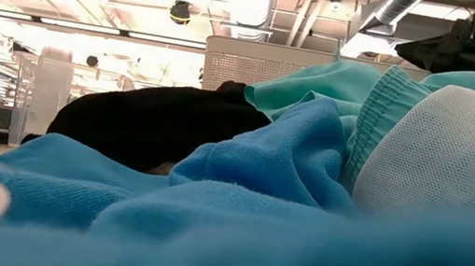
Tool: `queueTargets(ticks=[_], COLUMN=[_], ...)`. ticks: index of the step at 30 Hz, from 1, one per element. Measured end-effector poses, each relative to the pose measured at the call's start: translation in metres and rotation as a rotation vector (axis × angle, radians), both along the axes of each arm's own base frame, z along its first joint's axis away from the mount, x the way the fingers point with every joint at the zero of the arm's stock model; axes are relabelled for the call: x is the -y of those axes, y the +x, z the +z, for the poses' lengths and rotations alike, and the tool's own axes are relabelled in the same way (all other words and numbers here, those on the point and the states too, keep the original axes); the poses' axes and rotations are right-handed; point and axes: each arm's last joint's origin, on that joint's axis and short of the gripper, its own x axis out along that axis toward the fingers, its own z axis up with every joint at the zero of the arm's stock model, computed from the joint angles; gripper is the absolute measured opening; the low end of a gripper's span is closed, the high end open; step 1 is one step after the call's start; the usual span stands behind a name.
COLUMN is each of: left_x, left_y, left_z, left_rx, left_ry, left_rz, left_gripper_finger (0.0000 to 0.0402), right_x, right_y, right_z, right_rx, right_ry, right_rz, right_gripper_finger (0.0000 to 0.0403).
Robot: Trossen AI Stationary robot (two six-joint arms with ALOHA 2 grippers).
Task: Pick & Place Cloths
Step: Put the blue shorts into the transparent container
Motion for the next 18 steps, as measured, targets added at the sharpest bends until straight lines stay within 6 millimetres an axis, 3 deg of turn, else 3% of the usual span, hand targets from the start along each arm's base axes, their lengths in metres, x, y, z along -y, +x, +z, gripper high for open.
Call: queueTargets(ticks=[4,7,14,18], left_x=[0.036,0.050,0.059,0.063], left_y=[0.008,0.013,0.015,0.024], left_z=[-0.028,-0.059,-0.136,-0.163], left_rx=[-0.101,-0.166,-0.280,-0.227], left_ry=[0.077,0.049,-0.040,-0.061], left_rz=[0.015,0.075,0.172,0.162], left_gripper_finger=[0.0250,0.0258,0.0280,0.0282], right_x=[0.000,0.000,0.000,0.000], right_y=[0.000,0.000,0.000,0.000], right_z=[0.000,0.000,0.000,0.000], right_rx=[0.000,-0.001,-0.001,0.000], right_ry=[0.000,0.001,0.001,0.001], right_rz=[0.000,0.000,0.000,0.000], right_gripper_finger=[0.0037,0.0037,0.0037,0.0037])
